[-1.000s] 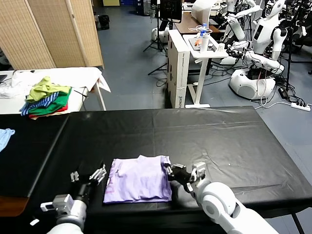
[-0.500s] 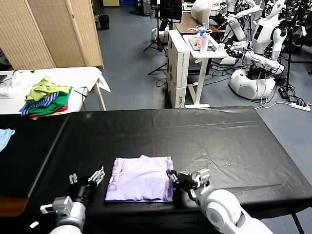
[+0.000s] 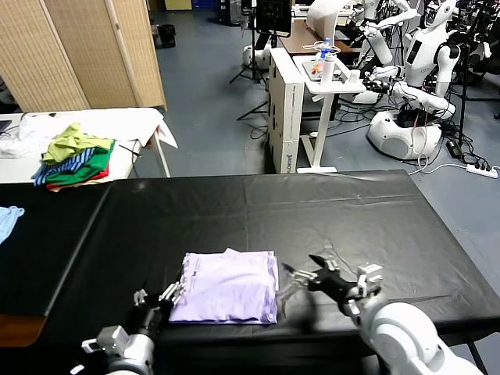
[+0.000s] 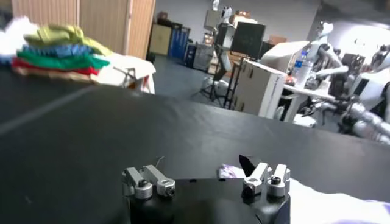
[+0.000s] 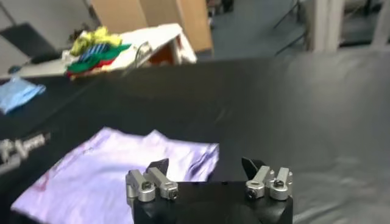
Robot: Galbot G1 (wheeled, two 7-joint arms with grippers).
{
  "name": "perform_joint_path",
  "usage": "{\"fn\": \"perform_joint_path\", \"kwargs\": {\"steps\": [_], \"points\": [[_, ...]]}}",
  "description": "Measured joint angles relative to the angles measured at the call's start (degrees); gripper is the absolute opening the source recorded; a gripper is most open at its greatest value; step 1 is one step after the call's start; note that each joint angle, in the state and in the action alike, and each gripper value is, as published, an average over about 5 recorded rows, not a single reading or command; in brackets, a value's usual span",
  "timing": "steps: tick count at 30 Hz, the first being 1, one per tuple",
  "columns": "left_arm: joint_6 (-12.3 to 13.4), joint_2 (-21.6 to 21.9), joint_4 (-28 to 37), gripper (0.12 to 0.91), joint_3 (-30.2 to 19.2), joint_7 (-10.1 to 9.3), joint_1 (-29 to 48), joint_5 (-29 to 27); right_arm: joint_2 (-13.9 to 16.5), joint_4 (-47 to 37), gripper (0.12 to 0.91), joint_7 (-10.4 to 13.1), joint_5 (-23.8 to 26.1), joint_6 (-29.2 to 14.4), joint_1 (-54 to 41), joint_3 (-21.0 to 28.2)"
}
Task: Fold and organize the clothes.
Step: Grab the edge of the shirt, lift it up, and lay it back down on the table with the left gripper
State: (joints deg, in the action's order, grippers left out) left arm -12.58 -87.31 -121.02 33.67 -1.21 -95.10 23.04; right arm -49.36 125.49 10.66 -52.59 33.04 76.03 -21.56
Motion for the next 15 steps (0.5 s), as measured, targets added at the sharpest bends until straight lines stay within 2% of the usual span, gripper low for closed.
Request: {"fn": "perform_joint_path", "kwargs": {"steps": [7, 15], "points": [[-0.25, -1.14, 1.50, 0.905, -0.25, 0.58, 0.51, 2.54, -0.01, 0.61, 0.907, -0.01, 0.28, -0.21, 2.18, -3.63], [-0.85, -1.73, 3.04, 0.756, -0.53, 2.30, 0.44, 4.54, -0.06, 0.43, 0.907, 0.09, 0.58, -0.29, 2.49, -4.49]]}}
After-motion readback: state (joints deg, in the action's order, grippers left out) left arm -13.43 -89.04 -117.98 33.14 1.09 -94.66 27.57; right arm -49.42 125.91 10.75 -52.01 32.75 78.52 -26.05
